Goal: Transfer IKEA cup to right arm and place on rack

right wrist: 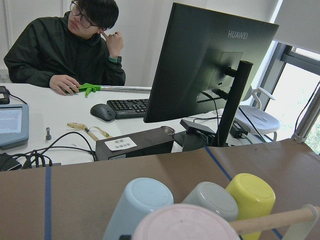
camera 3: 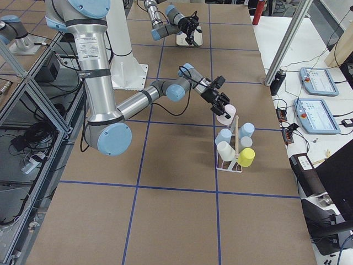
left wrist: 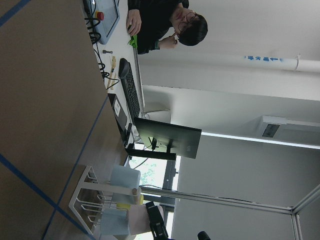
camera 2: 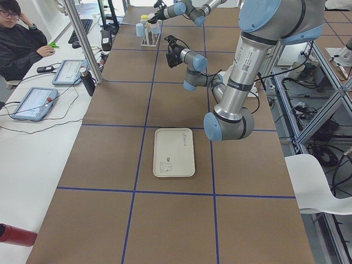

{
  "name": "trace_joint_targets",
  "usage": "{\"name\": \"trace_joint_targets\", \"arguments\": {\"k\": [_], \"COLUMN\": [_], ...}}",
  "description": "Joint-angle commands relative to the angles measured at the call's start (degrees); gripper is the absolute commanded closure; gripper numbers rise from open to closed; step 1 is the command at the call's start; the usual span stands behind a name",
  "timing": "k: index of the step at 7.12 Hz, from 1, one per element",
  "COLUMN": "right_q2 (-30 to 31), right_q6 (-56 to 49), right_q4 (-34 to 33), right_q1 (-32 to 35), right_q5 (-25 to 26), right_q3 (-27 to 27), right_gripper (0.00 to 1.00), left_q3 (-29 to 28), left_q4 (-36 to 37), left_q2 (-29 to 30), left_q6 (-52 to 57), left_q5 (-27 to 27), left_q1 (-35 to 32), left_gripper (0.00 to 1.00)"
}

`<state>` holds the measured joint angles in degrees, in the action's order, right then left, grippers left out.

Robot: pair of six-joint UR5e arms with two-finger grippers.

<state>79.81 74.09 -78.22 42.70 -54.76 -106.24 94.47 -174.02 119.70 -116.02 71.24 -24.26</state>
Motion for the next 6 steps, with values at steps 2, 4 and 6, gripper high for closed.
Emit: {"name": "trace_joint_targets", "arguments": {"k": [2, 4, 6], "right_q2": [-0.1, -0.4, -0.4], "right_q6": [0.1, 0.5, 0.5], "right_q4": [0.1, 0.2, 0.2], "right_q1": [0.0, -0.2, -0.2], "right_q5": [0.0, -0.1, -0.5], "right_q3": [2.6, 4.6, 4.7], "right_gripper": [1.0, 1.0, 1.0], "left_q3": [-0.1, -0.1, 0.0], "left_q4": [0.0, -0.1, -0.2], "left_q2": [-0.2, -1.0, -1.2], "left_q6": [0.0, 0.0, 0.0], "left_q5": [-0.1, 0.0, 0.0], "left_q1": [0.0, 0.0, 0.1], "left_gripper": [0.0, 0.0, 0.0]}}
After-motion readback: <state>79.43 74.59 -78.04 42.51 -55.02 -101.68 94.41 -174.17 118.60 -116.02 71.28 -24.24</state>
